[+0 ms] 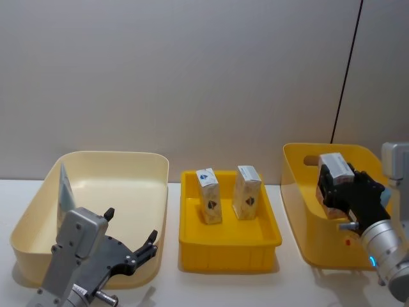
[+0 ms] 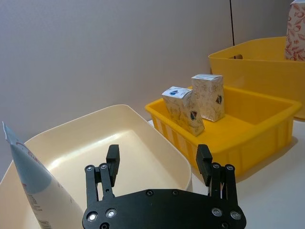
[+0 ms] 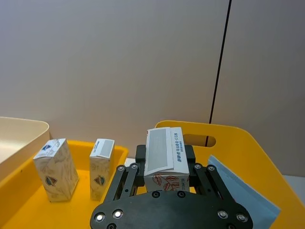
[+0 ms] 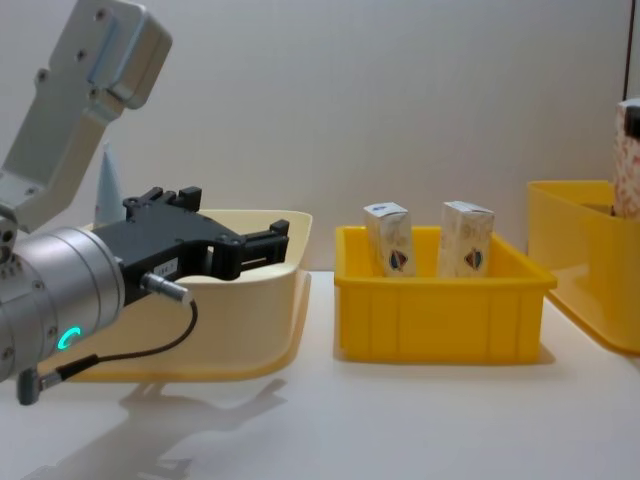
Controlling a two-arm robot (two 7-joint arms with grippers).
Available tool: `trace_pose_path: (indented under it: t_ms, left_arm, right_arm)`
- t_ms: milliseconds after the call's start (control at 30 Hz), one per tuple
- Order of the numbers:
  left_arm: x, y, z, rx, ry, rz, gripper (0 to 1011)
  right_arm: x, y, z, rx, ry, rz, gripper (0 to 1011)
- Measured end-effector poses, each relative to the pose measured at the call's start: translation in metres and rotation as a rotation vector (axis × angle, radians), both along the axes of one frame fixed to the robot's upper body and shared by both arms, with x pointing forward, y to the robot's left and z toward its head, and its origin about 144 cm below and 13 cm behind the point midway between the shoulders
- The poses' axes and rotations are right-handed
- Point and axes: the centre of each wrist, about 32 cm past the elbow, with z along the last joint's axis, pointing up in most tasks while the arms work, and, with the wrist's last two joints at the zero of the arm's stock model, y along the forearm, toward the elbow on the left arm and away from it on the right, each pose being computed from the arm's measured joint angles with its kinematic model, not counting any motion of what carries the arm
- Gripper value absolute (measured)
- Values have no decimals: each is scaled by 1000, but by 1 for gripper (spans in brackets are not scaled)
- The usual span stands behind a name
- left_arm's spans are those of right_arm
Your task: Bimanual collaborative sorting of washing and personal care products
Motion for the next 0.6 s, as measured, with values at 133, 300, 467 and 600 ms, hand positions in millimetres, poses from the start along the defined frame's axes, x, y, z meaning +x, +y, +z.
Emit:
trace_pose_path:
  t_ms: [133, 300, 467, 600]
  left_arm:
    - [0, 0, 0, 0, 0, 0, 1003]
    - [0, 0, 0, 0, 0, 0, 1003]
    - [0, 0, 0, 0, 0, 0, 1003]
    - [0, 0, 0, 0, 0, 0, 1003]
  right_arm:
    - [0, 1, -2, 0, 15, -3, 450]
    - [0, 3, -4, 0, 29, -5, 505]
    - [1, 4, -6, 0, 38, -7, 653]
    - [1, 4, -7, 0, 44, -8, 778]
